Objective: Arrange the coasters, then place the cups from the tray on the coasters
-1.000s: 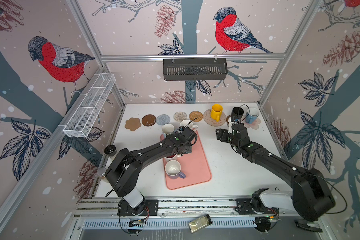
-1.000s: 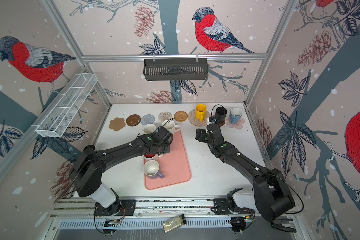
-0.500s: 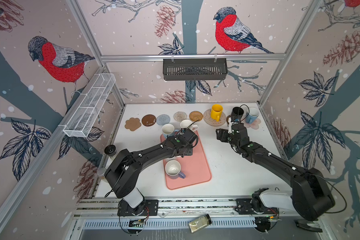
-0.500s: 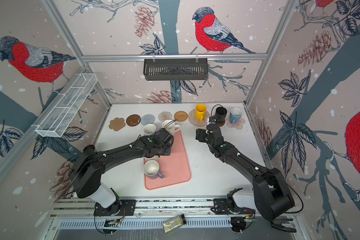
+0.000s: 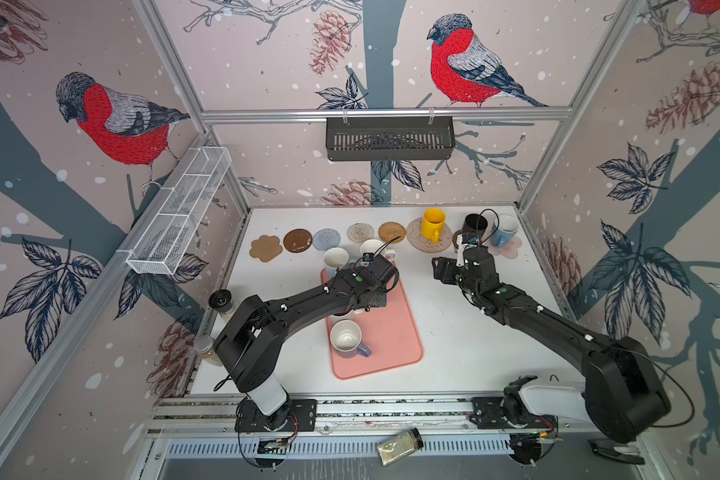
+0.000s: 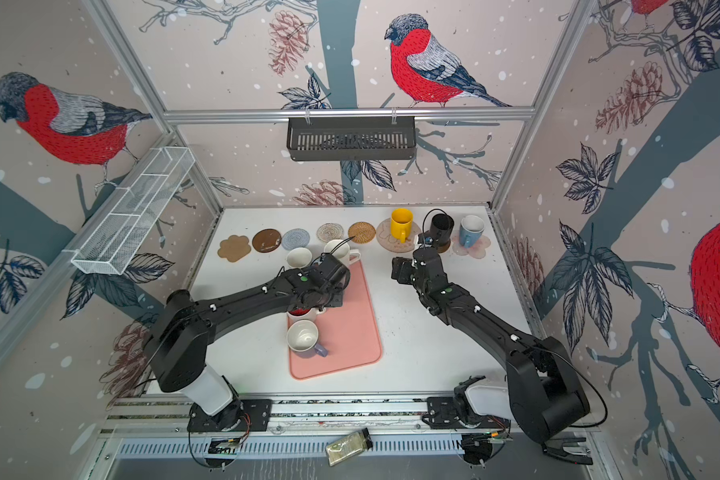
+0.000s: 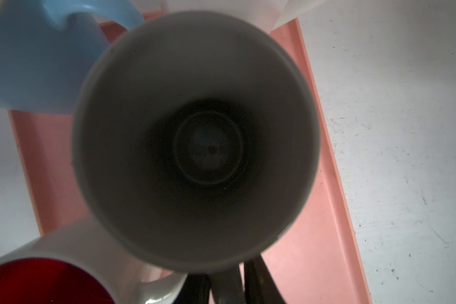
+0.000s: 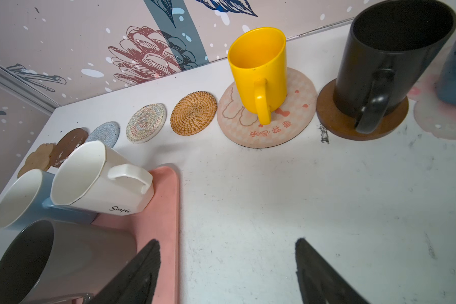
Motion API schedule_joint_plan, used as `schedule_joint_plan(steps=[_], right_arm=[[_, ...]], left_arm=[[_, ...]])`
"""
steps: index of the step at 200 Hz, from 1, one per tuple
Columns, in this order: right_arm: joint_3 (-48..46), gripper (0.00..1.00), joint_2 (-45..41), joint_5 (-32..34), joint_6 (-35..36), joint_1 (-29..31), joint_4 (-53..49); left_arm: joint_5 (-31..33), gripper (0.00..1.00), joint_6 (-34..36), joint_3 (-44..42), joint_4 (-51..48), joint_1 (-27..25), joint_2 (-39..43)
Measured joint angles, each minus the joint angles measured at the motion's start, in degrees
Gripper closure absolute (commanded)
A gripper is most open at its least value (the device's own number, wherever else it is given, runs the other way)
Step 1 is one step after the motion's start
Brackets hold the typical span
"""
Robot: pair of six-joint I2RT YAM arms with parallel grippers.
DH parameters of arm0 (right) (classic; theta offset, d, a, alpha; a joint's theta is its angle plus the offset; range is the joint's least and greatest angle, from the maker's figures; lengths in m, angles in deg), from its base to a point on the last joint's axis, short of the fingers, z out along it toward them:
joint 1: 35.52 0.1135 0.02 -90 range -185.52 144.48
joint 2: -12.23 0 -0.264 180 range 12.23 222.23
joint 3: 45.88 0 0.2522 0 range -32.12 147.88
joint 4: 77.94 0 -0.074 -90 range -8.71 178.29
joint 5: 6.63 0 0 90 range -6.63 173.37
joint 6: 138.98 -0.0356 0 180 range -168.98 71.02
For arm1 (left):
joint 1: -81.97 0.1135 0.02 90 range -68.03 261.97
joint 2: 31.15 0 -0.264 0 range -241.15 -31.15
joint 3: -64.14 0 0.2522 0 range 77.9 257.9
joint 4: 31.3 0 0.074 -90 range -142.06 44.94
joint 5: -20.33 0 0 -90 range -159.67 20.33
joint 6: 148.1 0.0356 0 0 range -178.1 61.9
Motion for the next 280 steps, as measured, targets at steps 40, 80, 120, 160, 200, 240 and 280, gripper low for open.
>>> schedule_joint_plan(steps=[40,80,120,160,200,240,280], right_arm=[[0.00,0.19,-0.09,0.09,0.00,0.26,0.02],[-0.42,0.11,-0.57,-0.02,0.24,0.26,0.20],[-1.36,0.08,-2.38,-0.15,1.07,0.20,0.87],[-1.49,0.08,-3.17,-0.13,1.25,0.00,1.31],[-1.81,0.08,-3.98,-0.13,1.25,-0.15,1.31],[-2.47,0.07,-5.73,-0.11,1.20,-0.92,1.33],[-2.93,0.08,-6.78,-0.15,1.14,-1.36,1.36]], left_arm=[[0.57,0.93,0.07,-0.55,0.22,0.07,-0.04],[-0.13,1.00,0.26,-0.57,-0.98,0.09,1.31],[-0.31,1.00,1.14,1.27,-4.04,0.13,3.91],[-1.01,1.00,2.14,2.08,-5.64,0.13,7.63],[-1.55,1.00,4.50,5.29,-7.72,0.13,12.31],[-0.31,1.00,9.07,14.19,-10.05,0.37,12.70],[-0.44,1.00,13.51,26.91,-12.07,3.56,4.68]])
